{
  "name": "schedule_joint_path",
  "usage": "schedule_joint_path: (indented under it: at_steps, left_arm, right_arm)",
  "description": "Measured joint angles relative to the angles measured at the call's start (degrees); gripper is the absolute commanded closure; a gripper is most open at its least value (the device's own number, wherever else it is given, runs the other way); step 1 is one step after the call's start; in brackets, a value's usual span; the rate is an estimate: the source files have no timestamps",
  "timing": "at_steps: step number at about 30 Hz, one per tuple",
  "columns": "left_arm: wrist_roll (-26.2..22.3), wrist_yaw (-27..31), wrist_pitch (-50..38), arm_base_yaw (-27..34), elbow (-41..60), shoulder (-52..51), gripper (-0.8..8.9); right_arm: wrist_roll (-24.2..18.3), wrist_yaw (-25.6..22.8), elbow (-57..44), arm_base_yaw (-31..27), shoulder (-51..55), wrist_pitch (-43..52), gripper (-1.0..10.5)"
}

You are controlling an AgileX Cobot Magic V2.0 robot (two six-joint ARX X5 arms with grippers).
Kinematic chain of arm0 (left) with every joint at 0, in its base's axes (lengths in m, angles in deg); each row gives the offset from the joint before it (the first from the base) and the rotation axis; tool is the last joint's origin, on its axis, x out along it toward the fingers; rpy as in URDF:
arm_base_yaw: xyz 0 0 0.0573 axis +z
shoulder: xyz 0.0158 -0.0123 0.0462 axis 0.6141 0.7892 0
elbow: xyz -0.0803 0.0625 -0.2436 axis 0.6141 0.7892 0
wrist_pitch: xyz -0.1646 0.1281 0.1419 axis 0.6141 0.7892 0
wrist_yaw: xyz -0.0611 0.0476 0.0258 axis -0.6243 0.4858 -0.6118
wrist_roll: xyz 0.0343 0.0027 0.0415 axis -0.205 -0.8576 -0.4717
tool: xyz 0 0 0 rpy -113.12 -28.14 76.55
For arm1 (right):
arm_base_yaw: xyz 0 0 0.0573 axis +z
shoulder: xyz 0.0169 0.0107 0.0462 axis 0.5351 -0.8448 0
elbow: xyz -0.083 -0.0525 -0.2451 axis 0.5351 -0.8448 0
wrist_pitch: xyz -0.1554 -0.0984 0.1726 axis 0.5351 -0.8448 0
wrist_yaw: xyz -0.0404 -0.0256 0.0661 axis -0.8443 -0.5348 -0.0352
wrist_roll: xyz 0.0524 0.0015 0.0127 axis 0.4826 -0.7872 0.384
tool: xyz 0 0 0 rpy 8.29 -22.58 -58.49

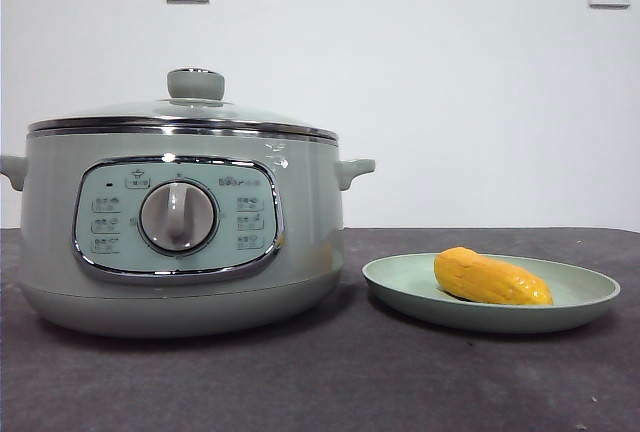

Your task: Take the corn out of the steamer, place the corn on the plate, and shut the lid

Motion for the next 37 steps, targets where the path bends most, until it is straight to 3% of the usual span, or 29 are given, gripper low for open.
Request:
schedule_joint_path:
  at_steps: [12, 37]
  left_arm:
    - [0.0, -0.3, -1.2, 2.7, 8.1, -3.7, 8.16]
    - [0.0, -0.3, -1.7, 3.0, 8.3, -4.0, 8.16]
  right_arm:
    - [0.0, 0.0, 0.0, 0.0, 0.0, -0.1, 9.4]
    - [0.0, 0.0, 0.0, 0.0, 0.0, -0.1, 9.4]
